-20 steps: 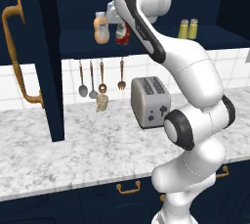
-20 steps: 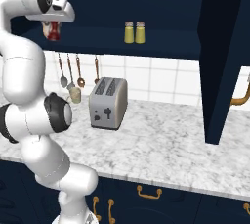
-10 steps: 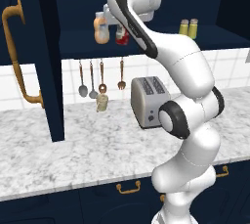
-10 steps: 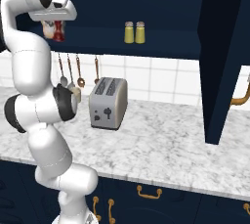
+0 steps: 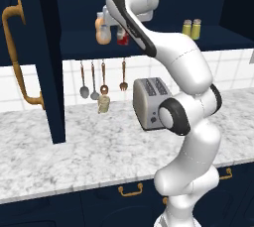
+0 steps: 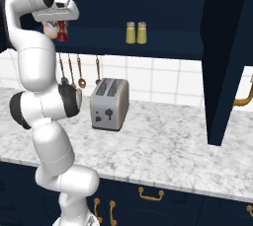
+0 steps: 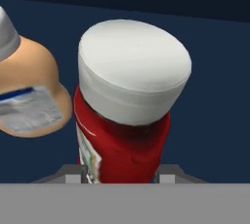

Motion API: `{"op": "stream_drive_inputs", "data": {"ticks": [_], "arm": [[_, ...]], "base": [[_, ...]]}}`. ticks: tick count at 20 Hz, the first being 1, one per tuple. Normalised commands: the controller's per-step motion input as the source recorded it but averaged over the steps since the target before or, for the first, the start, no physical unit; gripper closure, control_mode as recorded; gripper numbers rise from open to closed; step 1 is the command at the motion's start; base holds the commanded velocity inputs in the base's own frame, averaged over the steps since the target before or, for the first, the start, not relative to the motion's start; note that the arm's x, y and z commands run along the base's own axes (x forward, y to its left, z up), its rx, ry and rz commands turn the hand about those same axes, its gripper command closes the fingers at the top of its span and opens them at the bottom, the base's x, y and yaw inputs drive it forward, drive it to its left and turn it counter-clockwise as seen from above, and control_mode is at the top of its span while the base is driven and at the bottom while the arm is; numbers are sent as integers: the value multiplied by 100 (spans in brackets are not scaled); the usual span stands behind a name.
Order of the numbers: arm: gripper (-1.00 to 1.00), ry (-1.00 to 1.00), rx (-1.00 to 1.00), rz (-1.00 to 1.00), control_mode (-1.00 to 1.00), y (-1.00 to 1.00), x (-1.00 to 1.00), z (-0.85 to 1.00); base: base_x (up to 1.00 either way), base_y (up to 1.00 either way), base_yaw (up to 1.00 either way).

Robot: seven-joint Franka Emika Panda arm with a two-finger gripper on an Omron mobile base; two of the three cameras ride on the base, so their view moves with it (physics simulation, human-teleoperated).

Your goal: Put the shaker and condiment bottle from the counter next to their counterparts in the cabinet.

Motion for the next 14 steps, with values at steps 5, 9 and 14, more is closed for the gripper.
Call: {"op": "stream_drive_inputs", "data": {"ticks": [5, 9, 14], "arm": [[100, 0, -3, 0, -100, 0, 12, 0], [100, 0, -4, 0, -100, 10, 5, 0], [100, -2, -2, 0, -100, 19, 0, -4]], "base": [[0, 0, 0], [0, 0, 0], [0, 0, 0]]}}
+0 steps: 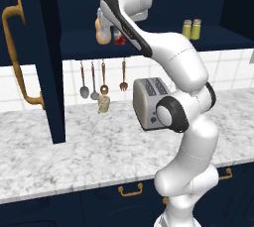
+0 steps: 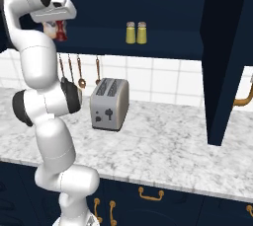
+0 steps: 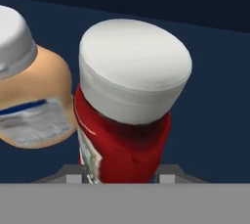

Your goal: Put the shaker and condiment bottle from the counter next to their counterparts in the cabinet.

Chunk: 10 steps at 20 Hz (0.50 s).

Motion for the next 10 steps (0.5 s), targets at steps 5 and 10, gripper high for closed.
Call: {"op": "stream_drive_inputs", "data": {"ticks": [5, 10], "arm": [[100, -6, 0, 0, -100, 0, 0, -31], [100, -12, 0, -1, -100, -2, 0, -53]], "base": [[0, 0, 0], [0, 0, 0]]}}
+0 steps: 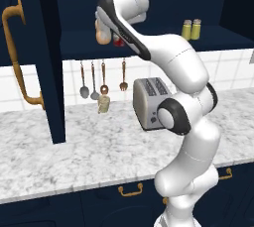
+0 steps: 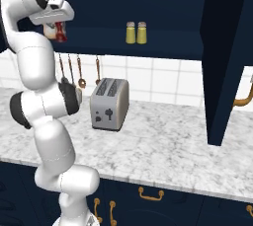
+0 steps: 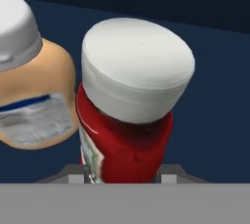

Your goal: Put the shaker and condiment bottle from the counter next to their counterparts in the cabinet.

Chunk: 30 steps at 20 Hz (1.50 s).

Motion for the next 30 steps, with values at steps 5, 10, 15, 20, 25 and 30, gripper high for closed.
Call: {"op": "stream_drive_inputs", "data": {"ticks": [5, 10, 15, 20, 25, 30], "arm": [[100, -17, 1, 0, -100, 0, -17, -44], [-100, -18, 14, 0, -100, -5, -31, -32], [-100, -16, 28, 0, -100, -77, -23, -40], [-100, -21, 18, 0, -100, -43, -62, -32], [-100, -30, 5, 4, -100, -21, -100, -62], [-100, -31, 0, 5, -100, -5, -100, -81]], "base": [[0, 0, 0], [0, 0, 0], [0, 0, 0], [0, 0, 0], [0, 0, 0], [0, 0, 0]]}}
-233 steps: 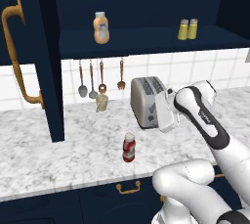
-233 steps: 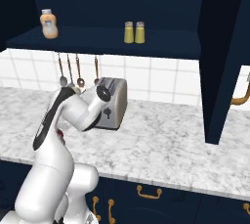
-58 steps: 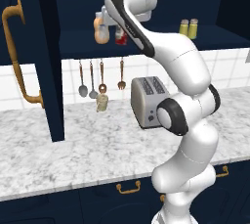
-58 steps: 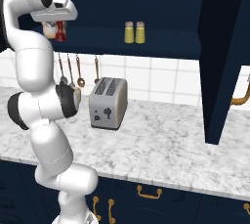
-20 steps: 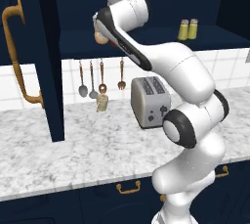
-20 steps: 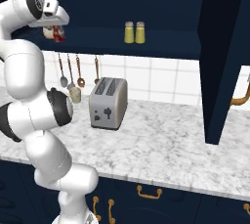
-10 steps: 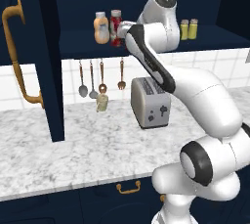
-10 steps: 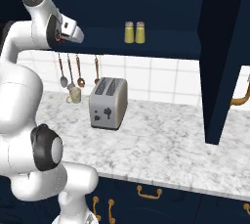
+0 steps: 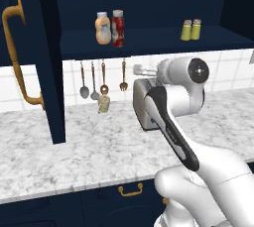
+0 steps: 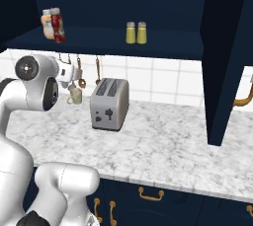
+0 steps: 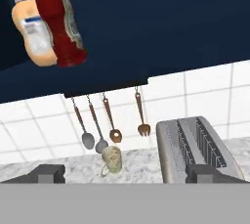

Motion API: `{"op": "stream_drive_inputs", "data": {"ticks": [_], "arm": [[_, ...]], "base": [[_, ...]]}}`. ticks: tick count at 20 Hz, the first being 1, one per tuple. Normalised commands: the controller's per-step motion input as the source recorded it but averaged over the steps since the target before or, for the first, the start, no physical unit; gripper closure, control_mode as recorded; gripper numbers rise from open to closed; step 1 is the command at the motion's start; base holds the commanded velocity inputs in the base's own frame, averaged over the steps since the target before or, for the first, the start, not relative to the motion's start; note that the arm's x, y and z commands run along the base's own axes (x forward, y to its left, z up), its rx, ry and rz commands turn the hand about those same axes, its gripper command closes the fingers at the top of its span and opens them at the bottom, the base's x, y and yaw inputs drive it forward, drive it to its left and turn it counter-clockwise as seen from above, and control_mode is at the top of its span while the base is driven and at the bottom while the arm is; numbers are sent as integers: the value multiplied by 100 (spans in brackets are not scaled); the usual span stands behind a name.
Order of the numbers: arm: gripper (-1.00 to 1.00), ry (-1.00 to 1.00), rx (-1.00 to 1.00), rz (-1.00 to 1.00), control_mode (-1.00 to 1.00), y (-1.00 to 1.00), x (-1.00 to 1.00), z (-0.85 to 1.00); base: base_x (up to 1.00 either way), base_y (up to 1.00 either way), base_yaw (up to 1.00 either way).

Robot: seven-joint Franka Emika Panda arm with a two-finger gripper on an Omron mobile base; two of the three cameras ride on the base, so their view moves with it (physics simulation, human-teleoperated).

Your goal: Put the shaker and condiment bottle from the counter next to their counterparts in the cabinet.

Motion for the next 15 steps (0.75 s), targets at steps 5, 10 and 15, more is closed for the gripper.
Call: {"op": "stream_drive_inputs", "data": {"ticks": [5, 10, 15], "arm": [[-100, -23, 0, 5, -100, -2, -100, -90], [-100, -7, 0, 4, -100, 0, -87, -100], [-100, 1, 0, 2, -100, 0, -37, -71]], "base": [[0, 0, 0], [0, 0, 0], [0, 0, 0]]}}
